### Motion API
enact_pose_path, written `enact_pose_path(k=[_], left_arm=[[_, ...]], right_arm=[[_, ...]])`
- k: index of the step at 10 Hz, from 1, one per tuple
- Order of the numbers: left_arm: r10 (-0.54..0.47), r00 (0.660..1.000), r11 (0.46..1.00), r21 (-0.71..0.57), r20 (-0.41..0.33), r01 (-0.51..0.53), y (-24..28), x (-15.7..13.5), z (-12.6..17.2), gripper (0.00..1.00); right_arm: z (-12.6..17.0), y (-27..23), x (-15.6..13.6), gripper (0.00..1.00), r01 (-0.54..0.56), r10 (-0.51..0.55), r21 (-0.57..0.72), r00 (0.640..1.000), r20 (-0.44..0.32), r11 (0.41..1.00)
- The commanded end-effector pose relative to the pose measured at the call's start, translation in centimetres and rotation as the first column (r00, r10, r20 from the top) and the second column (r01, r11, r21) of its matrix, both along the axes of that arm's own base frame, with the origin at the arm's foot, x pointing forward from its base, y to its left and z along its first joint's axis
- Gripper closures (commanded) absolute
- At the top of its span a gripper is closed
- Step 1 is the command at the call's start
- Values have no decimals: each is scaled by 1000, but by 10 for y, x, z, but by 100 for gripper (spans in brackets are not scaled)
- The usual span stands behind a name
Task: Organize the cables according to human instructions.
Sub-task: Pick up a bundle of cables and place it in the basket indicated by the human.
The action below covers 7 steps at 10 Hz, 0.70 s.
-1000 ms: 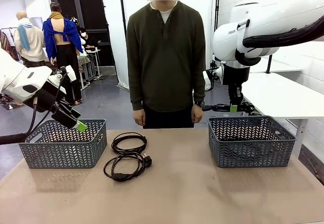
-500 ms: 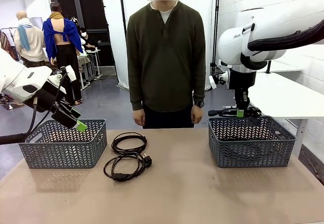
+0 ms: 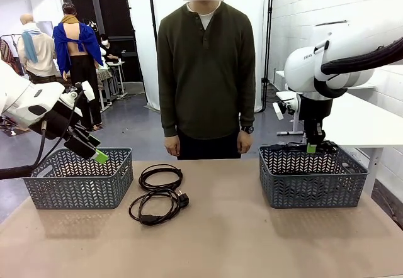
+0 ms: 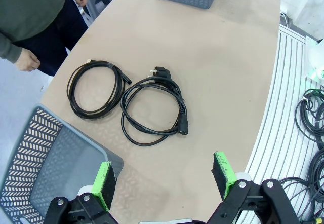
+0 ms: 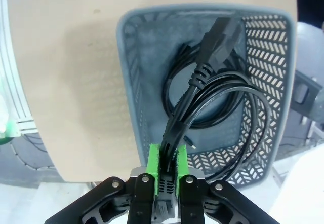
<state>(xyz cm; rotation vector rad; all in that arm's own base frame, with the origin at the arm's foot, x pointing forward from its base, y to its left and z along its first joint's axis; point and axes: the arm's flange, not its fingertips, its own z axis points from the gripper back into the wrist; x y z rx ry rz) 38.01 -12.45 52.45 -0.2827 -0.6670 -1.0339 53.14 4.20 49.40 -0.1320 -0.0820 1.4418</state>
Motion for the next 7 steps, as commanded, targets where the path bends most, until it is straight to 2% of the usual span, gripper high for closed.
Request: enact_pose_path(k=[1,7], left_arm=[[-15,1000,1000,-15,-2,15,2,1,-2,0],[-15,1000,1000,-15,-2,15,2,1,-2,0]], right_arm=[[-11,-8,1,100,-25,25,1,999,23,1000],[-35,-4,18,100,-42,41,5,999,24,999]])
